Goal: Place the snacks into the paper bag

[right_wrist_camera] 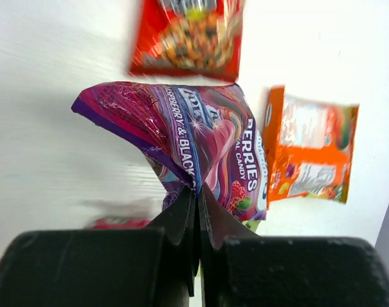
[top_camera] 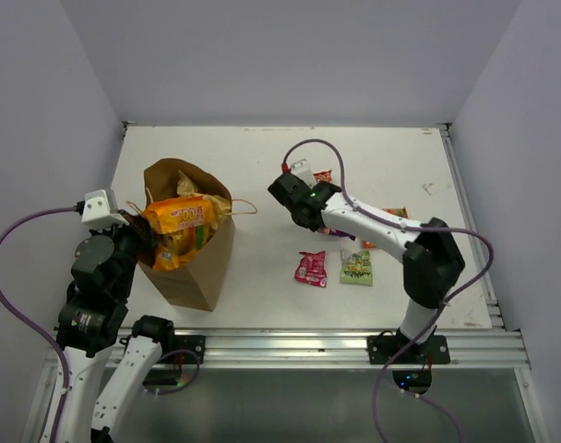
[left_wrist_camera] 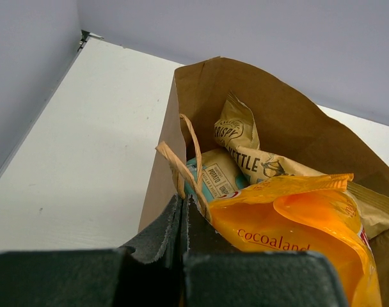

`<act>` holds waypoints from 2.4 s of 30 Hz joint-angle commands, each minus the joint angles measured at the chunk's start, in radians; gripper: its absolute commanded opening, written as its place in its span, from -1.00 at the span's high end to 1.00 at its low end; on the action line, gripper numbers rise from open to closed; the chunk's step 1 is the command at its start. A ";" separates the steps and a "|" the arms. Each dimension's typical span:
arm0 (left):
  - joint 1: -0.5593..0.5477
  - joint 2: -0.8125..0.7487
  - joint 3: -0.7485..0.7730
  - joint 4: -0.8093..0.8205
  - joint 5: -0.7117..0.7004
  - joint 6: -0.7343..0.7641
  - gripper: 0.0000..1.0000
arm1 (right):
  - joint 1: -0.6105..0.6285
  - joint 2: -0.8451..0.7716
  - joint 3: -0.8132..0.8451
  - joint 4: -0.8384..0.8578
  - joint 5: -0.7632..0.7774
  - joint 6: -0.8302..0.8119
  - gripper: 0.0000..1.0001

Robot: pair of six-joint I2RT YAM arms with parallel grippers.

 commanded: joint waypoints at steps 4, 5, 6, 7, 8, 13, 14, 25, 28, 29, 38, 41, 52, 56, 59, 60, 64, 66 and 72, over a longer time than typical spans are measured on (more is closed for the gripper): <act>-0.001 0.003 0.032 -0.004 0.028 0.015 1.00 | 0.101 -0.201 0.607 -0.055 -0.087 -0.159 1.00; -0.001 0.001 0.030 -0.006 0.027 0.014 1.00 | 0.126 -0.181 0.692 -0.073 -0.140 -0.175 1.00; -0.001 0.001 0.032 -0.006 0.025 0.014 1.00 | 0.135 -0.155 0.775 -0.087 -0.188 -0.186 1.00; -0.001 0.000 0.033 -0.009 0.025 0.014 1.00 | 0.143 -0.097 0.943 -0.099 -0.231 -0.192 1.00; -0.001 0.001 0.033 -0.009 0.024 0.014 1.00 | 0.150 -0.063 1.020 -0.113 -0.347 -0.193 1.00; -0.001 0.003 0.044 -0.015 0.010 0.009 1.00 | 0.175 0.031 1.149 -0.052 -0.653 -0.076 1.00; -0.001 0.001 0.052 -0.016 0.008 0.009 1.00 | 0.187 0.022 1.109 -0.005 -0.711 -0.057 1.00; -0.001 0.011 0.039 0.011 0.039 -0.008 1.00 | 0.296 0.142 0.961 0.099 -0.972 0.043 1.00; -0.001 0.007 0.041 0.007 0.040 -0.005 1.00 | 0.311 0.162 0.976 0.041 -0.969 0.076 1.00; -0.001 0.004 0.041 0.007 0.040 -0.003 1.00 | 0.316 0.169 0.981 0.013 -0.960 0.083 1.00; -0.001 0.006 0.029 0.026 0.076 -0.022 1.00 | 0.348 0.309 1.067 -0.306 -0.807 0.037 1.00; -0.001 0.006 0.036 0.020 0.073 -0.017 1.00 | 0.360 0.378 1.082 -0.366 -0.758 0.014 1.00; -0.001 0.007 0.045 0.016 0.067 -0.006 1.00 | 0.391 0.223 1.171 -0.293 -0.500 -0.129 -0.38; -0.001 0.009 0.044 0.014 0.067 -0.006 1.00 | 0.390 0.079 1.165 -0.210 -0.408 -0.180 -0.56; -0.001 0.007 0.045 0.011 0.063 -0.006 1.00 | 0.390 -0.102 1.040 -0.080 -0.331 -0.196 -0.68; -0.001 0.006 0.046 0.010 0.062 -0.008 1.00 | 0.390 -0.140 1.010 -0.043 -0.307 -0.204 -0.73; -0.001 0.006 0.052 0.007 0.062 -0.006 1.00 | 0.385 -0.272 0.932 -0.091 -0.059 -0.253 -0.83; -0.001 0.006 0.050 0.007 0.062 -0.008 1.00 | 0.314 -0.303 0.856 -0.157 0.033 -0.218 -0.88; -0.001 0.006 0.027 0.023 0.083 -0.014 1.00 | -0.015 -0.365 0.438 -0.133 -0.191 -0.068 -0.89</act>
